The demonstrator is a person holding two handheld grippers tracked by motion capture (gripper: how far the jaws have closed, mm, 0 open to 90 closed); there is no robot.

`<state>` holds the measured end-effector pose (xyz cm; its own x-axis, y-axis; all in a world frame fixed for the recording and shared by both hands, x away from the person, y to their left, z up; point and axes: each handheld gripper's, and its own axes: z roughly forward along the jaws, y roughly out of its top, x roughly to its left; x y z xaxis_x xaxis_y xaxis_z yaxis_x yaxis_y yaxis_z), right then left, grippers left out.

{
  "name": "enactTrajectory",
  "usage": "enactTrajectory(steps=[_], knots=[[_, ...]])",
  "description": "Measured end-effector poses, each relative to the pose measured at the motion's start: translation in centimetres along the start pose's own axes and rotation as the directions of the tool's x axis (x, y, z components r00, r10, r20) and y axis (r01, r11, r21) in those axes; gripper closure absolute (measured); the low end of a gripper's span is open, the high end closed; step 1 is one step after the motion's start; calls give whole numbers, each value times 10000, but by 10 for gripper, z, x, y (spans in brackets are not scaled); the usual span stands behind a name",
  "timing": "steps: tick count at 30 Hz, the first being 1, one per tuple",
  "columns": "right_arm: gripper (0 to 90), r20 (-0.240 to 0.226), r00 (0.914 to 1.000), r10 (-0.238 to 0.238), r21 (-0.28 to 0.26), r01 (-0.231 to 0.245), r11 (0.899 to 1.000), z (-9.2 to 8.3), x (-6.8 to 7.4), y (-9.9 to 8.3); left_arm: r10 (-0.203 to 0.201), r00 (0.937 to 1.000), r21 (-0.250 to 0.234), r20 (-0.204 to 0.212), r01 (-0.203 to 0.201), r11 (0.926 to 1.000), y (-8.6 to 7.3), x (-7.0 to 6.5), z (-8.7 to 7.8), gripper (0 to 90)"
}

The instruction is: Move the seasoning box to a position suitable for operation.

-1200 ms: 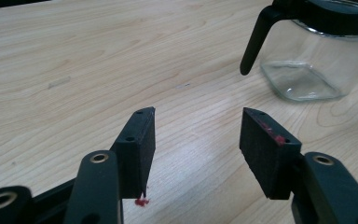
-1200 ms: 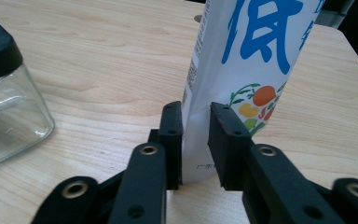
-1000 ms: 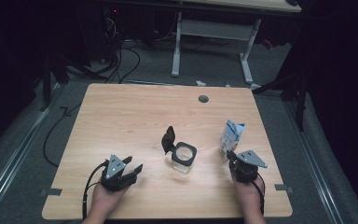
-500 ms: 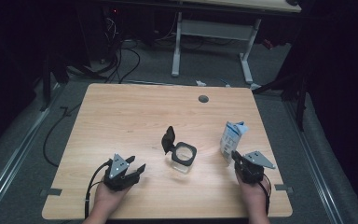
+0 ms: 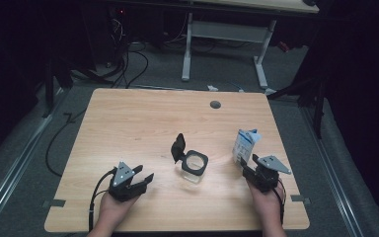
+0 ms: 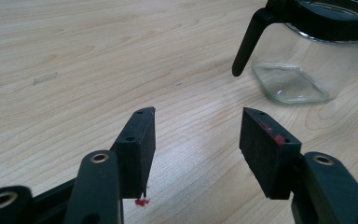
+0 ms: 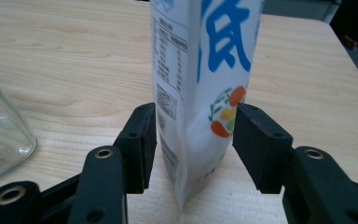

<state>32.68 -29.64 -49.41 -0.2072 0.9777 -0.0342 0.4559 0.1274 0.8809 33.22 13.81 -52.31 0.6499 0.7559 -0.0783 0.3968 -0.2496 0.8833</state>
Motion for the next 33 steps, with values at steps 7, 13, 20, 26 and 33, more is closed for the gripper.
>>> enactTrajectory(steps=[7,13,20,26,33], knots=[[479,92,9999,131,221,-133,9997,1,-1,10,-141,9993,27,360,140,9999,1,7,0,461],[491,317,9995,-54,89,51,9999,4,3,17,-396,9979,18,508,395,9992,0,14,0,449],[524,337,9991,-238,174,232,9996,9,10,21,-495,9975,44,503,494,9988,0,12,-1,448],[666,203,9998,44,260,-49,9997,8,1,18,-583,9970,115,511,578,9983,-2,11,2,448],[786,107,9999,105,194,-108,9998,9,-3,16,-725,9960,-61,528,729,9973,-2,11,1,448]])
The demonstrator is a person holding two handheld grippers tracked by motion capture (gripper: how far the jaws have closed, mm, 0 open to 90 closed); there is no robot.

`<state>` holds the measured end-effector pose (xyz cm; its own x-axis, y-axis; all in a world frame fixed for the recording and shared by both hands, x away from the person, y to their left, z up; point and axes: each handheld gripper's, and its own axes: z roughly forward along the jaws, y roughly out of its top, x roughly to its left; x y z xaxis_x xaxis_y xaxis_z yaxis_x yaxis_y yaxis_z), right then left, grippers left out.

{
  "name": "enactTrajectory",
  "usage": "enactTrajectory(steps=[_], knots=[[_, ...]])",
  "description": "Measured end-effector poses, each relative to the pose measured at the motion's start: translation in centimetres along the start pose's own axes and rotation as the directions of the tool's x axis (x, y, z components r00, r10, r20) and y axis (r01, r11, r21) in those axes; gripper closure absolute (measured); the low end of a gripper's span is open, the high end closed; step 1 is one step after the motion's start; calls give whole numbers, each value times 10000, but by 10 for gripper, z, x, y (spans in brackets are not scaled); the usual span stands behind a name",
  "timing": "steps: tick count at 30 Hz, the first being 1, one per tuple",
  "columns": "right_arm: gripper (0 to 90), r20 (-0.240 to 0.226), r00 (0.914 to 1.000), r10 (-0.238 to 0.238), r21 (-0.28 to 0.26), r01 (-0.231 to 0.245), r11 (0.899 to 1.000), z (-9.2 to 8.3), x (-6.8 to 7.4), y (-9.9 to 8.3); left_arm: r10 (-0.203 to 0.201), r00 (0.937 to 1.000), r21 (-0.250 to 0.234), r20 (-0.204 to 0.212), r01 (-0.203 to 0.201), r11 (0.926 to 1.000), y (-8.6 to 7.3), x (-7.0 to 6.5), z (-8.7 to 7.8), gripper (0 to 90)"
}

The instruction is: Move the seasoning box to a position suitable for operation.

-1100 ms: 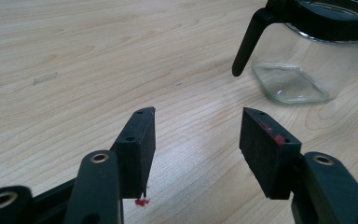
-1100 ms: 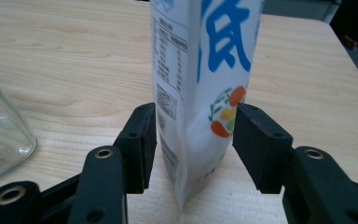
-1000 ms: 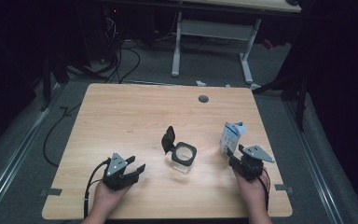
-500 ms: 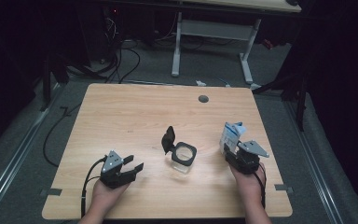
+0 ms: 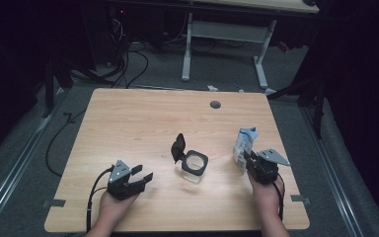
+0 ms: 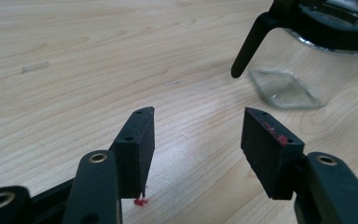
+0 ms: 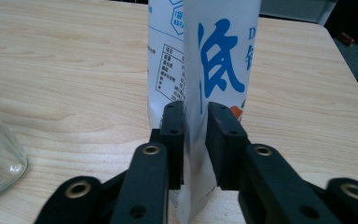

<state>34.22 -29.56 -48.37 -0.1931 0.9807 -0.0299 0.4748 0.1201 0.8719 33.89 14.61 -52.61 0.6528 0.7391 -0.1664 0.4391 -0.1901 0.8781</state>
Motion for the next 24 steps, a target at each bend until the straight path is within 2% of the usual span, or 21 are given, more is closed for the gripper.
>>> enactTrajectory(steps=[6,13,18,24], knots=[[852,-36,9999,118,-14,-118,9999,1,-2,1,0,9999,-110,129,1,9999,0,-2,-2,449],[884,-492,9980,405,46,-403,9992,2,-8,1,14,9993,-105,379,-10,9999,-1,-4,-2,453],[888,-448,9990,50,167,-42,9999,3,-6,3,358,9985,-169,410,-351,9992,1,-7,-2,450],[892,-505,9985,-214,287,229,9993,4,-3,6,479,9978,-168,461,-472,9987,1,-9,-2,448]])
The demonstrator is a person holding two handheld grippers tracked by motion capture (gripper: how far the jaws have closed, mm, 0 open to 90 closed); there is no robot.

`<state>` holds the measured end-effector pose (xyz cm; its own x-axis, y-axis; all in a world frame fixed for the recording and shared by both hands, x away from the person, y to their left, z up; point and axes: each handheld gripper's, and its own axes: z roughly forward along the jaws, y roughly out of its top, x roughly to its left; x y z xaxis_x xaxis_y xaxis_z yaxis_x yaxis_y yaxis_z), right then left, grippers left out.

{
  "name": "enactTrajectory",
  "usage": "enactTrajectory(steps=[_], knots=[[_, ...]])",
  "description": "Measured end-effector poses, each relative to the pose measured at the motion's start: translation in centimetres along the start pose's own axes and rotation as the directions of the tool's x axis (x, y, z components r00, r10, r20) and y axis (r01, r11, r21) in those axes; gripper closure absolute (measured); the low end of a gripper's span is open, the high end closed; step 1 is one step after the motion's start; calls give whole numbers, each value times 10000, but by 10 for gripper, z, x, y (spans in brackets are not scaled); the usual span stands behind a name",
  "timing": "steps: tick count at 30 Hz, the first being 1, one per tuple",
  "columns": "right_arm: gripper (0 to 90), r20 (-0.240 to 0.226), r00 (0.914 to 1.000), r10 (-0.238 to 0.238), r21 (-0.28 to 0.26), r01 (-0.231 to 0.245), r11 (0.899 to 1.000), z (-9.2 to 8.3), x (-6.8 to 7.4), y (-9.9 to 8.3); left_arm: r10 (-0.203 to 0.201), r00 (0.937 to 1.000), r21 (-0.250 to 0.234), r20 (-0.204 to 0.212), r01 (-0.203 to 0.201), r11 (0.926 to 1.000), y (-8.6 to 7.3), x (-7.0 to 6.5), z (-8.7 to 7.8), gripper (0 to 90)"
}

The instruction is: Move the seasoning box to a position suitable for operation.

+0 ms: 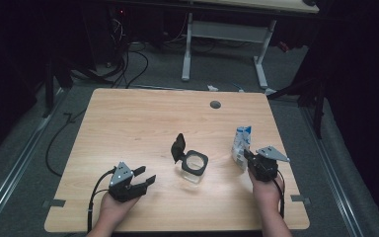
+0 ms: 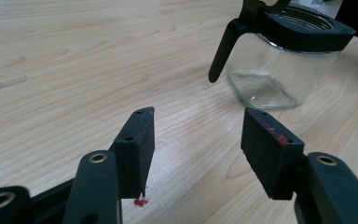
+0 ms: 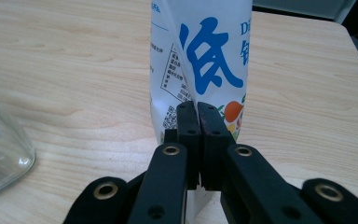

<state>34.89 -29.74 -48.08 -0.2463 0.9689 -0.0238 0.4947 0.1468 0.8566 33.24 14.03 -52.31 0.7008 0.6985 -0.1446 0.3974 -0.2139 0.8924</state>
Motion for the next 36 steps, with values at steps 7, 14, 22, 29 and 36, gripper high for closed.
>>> enactTrajectory(steps=[7,14,22,29,36], knots=[[894,-286,9996,30,257,-23,9997,-2,-5,3,126,9999,40,102,-127,9999,1,-2,0,445],[894,-588,9983,-53,419,78,9991,-3,-6,4,205,9997,52,110,-205,9998,1,-3,1,439],[896,-907,9959,5,843,72,9964,-4,-9,13,311,9995,35,103,-311,9995,1,-4,1,436],[897,-1227,9910,-535,1229,687,9900,-8,-9,24,354,9993,26,85,-355,9994,1,-4,1,435],[899,-1432,9867,-773,1728,1018,9797,-7,-5,33,383,9992,17,147,-384,9993,1,-5,0,433]])
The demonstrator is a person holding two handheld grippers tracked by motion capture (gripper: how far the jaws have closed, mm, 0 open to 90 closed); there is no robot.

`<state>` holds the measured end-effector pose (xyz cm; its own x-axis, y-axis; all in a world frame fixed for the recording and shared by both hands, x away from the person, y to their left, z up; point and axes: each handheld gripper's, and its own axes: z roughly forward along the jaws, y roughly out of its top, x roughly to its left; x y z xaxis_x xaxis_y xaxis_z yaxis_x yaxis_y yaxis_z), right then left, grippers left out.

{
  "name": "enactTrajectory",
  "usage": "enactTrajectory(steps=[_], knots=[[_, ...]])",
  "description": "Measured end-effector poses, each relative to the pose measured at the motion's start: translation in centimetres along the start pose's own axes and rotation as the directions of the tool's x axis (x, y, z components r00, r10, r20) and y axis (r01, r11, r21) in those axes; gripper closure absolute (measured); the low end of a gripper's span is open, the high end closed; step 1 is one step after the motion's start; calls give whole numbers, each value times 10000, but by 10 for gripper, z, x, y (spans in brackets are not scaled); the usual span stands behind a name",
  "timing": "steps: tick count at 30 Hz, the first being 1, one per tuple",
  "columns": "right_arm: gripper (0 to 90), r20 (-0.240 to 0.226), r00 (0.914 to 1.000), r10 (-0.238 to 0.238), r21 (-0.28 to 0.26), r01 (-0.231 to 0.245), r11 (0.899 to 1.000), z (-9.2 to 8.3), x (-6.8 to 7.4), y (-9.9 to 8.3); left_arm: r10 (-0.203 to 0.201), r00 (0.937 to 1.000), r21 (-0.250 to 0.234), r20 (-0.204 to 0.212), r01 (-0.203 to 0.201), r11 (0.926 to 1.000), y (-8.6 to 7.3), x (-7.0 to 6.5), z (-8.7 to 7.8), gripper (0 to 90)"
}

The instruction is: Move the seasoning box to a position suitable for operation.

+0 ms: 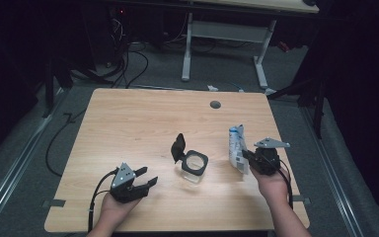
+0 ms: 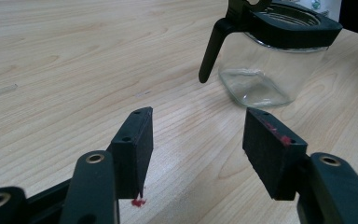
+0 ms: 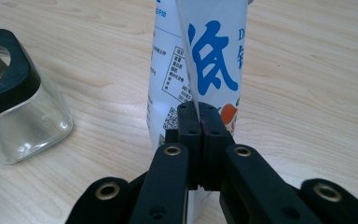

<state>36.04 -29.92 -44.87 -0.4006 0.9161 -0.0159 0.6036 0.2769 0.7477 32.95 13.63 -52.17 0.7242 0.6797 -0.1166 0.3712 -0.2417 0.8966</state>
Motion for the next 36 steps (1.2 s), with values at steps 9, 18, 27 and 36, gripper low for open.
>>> enactTrajectory(steps=[9,18,27,36], knots=[[900,-707,9971,-264,648,310,9974,-10,1,11,59,10000,-46,57,-59,10000,0,0,1,431],[899,-1112,9928,-453,1138,580,9918,-20,8,12,168,9997,-161,204,-165,9997,0,-3,1,425],[898,-1266,9880,-889,1994,1131,9734,-27,18,13,211,9991,-171,371,-205,9996,0,-5,1,425],[899,-1447,9832,-1111,2818,1486,9479,-32,23,20,341,9983,-198,482,-332,9993,0,-8,1,423]])
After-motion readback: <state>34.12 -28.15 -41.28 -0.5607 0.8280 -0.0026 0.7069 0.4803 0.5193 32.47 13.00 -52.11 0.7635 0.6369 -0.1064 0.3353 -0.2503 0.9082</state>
